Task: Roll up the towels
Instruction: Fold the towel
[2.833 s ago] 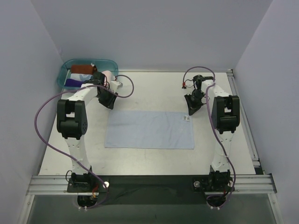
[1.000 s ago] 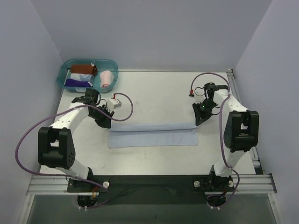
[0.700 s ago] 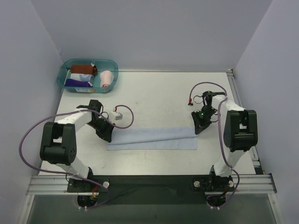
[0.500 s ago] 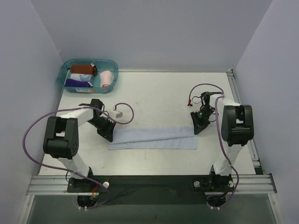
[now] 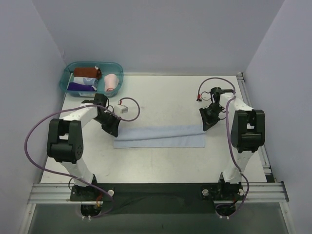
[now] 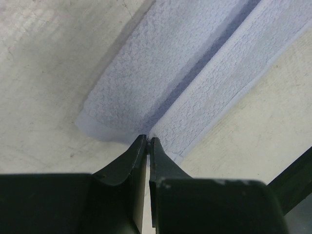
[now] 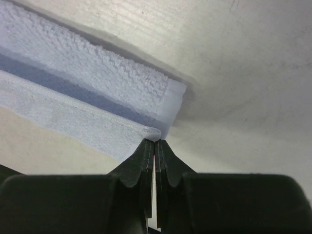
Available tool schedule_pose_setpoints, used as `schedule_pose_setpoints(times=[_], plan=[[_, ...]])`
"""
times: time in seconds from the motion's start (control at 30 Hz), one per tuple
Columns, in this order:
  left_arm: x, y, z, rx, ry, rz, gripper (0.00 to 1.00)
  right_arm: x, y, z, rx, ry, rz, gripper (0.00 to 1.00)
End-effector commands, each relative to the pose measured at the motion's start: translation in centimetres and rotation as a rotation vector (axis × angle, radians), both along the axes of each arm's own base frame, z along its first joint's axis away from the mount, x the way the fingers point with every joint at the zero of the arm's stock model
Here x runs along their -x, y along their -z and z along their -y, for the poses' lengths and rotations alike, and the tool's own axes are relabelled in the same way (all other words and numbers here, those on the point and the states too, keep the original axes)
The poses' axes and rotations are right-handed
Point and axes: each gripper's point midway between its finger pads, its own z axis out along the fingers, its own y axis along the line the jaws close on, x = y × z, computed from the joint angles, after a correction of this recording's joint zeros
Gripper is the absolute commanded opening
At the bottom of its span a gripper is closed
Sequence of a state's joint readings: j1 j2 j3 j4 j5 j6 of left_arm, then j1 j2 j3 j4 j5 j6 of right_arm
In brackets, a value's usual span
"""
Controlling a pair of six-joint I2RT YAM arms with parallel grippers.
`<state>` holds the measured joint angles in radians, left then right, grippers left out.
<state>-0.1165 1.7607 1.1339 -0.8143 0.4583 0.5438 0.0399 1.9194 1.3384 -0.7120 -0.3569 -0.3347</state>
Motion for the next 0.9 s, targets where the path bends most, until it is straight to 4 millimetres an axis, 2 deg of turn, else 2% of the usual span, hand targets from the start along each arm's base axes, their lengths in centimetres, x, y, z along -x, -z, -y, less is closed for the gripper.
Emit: schedule_pose_setpoints(times=[0.0, 0.1, 0.27, 0.43, 0.6, 0.7, 0.83, 0.87], plan=[[-0.7, -3.2, -0.4, -0.005, 0.048, 0.084, 0.00, 1.2, -3.7, 0.0, 0.001, -0.013, 0.024, 0.00], [0.0, -3.7, -0.6, -0.014, 0.069, 0.084, 0.00, 2.8, -3.9, -0.5, -0.011, -0.030, -0.002, 0.00], [1.0, -3.4, -1.1, -0.037, 0.089, 0.076, 0.00, 5.2, -3.5, -1.1, -0.018, -0.049, -0.042, 0.00], [1.7, -1.7, -1.3, -0.049, 0.082, 0.026, 0.00, 6.8, -1.0, -1.4, -0.013, -0.052, -0.118, 0.00], [1.4, 0.4, -1.3, -0.055, 0.052, -0.015, 0.00, 6.6, 1.3, -2.0, 0.009, -0.054, -0.153, 0.00], [1.0, 0.9, -1.2, -0.055, 0.040, -0.020, 0.00, 6.0, 2.3, -1.9, 0.026, -0.040, -0.163, 0.00], [0.9, 1.4, -1.1, -0.055, 0.033, -0.035, 0.00, 4.1, 2.4, -1.0, 0.051, -0.012, -0.139, 0.00], [0.8, 1.4, -1.1, -0.055, 0.030, -0.033, 0.00, 2.7, 1.8, -0.8, 0.053, -0.004, -0.105, 0.00]])
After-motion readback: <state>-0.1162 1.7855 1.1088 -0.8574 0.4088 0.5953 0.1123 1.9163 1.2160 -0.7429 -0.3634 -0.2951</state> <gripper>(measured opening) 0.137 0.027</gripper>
